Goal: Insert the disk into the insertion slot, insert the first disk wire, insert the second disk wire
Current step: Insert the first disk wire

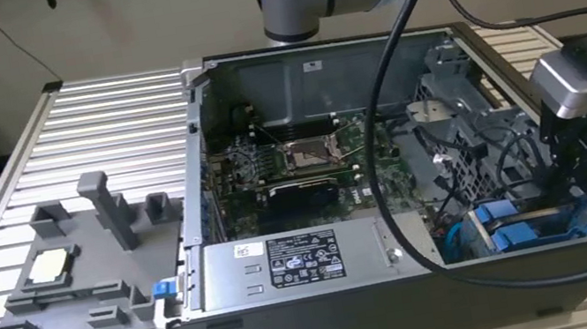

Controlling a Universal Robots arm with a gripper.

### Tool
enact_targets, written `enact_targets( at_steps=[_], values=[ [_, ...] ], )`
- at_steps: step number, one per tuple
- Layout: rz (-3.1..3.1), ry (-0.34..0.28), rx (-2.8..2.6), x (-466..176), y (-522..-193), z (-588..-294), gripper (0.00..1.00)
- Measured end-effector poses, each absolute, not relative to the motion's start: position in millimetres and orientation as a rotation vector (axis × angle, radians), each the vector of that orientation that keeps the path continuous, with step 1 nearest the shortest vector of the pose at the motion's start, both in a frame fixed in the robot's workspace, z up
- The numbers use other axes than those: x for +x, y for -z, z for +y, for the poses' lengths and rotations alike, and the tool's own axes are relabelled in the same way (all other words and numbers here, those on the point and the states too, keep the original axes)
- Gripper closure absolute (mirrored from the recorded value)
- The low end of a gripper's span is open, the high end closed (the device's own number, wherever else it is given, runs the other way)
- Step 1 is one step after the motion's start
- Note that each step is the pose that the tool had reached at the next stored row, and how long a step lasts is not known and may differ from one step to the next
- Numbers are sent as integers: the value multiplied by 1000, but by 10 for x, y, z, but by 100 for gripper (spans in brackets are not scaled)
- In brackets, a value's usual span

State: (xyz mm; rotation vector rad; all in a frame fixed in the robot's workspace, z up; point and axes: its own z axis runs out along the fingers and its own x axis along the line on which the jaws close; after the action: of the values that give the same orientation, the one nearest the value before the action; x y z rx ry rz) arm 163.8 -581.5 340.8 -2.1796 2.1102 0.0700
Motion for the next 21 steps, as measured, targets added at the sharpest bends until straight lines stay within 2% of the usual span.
enact_targets(
  at_steps=[13, 21],
  values=[
    [2110, -70, -2180, 1638, -3864, -5814, 73],
    [2110, -70, -2180, 1638, -3888, -5814, 73]
  ],
)
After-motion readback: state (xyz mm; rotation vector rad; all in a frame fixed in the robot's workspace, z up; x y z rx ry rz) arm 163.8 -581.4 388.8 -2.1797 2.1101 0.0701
